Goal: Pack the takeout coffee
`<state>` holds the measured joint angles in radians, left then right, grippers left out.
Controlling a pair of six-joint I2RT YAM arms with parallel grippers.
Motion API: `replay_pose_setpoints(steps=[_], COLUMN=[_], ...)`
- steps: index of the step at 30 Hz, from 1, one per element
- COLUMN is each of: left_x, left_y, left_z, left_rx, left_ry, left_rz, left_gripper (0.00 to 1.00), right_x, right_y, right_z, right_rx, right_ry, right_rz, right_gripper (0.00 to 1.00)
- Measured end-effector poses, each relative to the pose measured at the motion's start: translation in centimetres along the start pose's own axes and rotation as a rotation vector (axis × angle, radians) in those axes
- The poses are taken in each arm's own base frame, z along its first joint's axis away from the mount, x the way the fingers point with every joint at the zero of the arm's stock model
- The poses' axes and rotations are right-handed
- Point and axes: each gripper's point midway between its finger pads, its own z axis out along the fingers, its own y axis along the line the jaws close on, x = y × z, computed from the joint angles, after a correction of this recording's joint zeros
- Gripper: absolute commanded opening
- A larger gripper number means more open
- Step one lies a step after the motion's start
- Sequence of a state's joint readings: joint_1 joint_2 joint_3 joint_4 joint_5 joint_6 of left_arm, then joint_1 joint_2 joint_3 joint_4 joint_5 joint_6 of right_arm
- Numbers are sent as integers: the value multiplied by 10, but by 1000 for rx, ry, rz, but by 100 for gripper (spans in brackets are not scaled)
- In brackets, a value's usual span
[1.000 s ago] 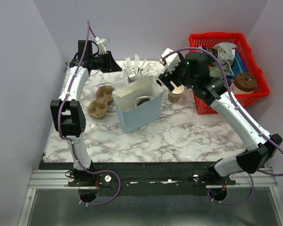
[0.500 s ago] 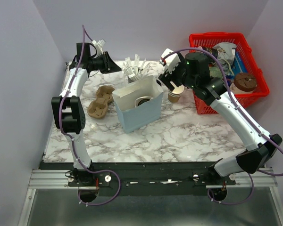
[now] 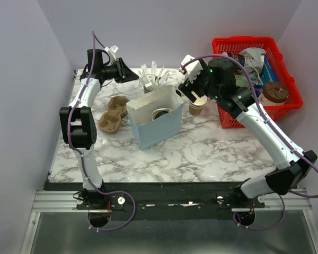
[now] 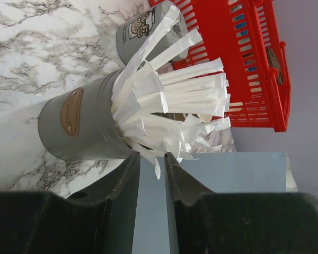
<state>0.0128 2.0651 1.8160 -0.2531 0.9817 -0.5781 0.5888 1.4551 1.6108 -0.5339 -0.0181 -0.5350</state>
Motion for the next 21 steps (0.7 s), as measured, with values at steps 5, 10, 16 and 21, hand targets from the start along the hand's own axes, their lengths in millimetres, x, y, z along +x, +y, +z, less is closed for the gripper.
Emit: replay_pose_setpoints(steps=[5, 10, 16, 21], left_x=[4, 8, 10, 10], left_y=[2, 6, 6, 5], left_z=[1, 2, 2, 2], left_rx=[2, -1, 0, 11], left_ry=[4, 9, 13, 17], left_rz=[-25, -42, -53, -57], left_gripper=[32, 30, 26, 30], right_x=[0, 0, 2, 3], right_y=[0, 0, 1, 1], right_z=[0, 0, 3, 4], right_rx=[0, 0, -4, -5], right_ry=[0, 1, 8, 10], right_rz=[-6, -8, -9, -15], right_gripper=[86, 86, 86, 86])
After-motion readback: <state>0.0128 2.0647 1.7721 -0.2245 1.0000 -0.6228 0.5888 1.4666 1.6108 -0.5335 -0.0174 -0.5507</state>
